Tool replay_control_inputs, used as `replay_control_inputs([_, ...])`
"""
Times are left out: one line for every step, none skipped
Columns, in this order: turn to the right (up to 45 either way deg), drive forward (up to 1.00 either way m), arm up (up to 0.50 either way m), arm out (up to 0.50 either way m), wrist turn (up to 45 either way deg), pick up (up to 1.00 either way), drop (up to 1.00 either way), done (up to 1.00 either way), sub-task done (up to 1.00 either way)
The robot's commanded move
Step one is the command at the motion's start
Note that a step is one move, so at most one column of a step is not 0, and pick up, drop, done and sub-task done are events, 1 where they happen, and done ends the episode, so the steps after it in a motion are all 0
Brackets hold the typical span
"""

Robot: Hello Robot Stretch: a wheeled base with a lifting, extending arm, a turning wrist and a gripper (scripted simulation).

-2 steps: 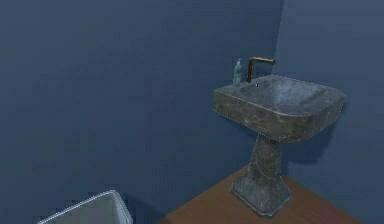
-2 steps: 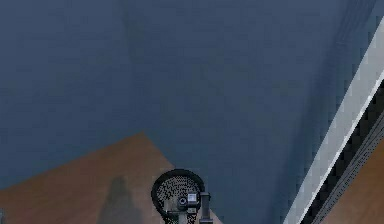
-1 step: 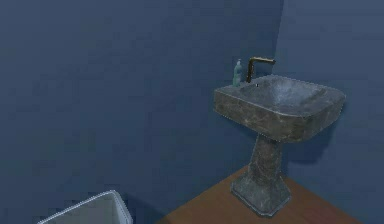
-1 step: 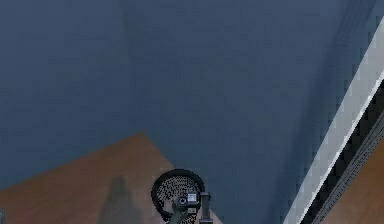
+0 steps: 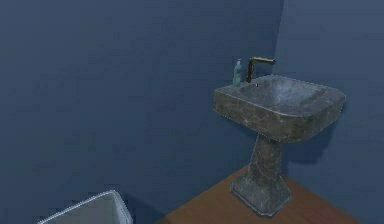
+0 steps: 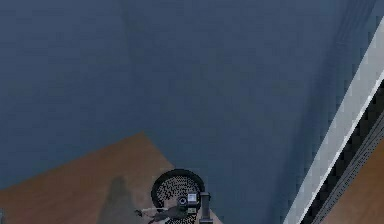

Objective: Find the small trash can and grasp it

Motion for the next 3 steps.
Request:
replay_control_inputs([0.0, 0.00, 0.00, 0.00, 45.0, 0.00, 0.00, 0.00, 0.00])
replay_control_inputs([0.0, 0.00, 0.00, 0.00, 30.0, 0.00, 0.00, 0.00, 0.00])
replay_control_inputs([0.0, 0.00, -0.30, 0.00, 0.0, 0.00, 0.00, 0.00, 0.00])
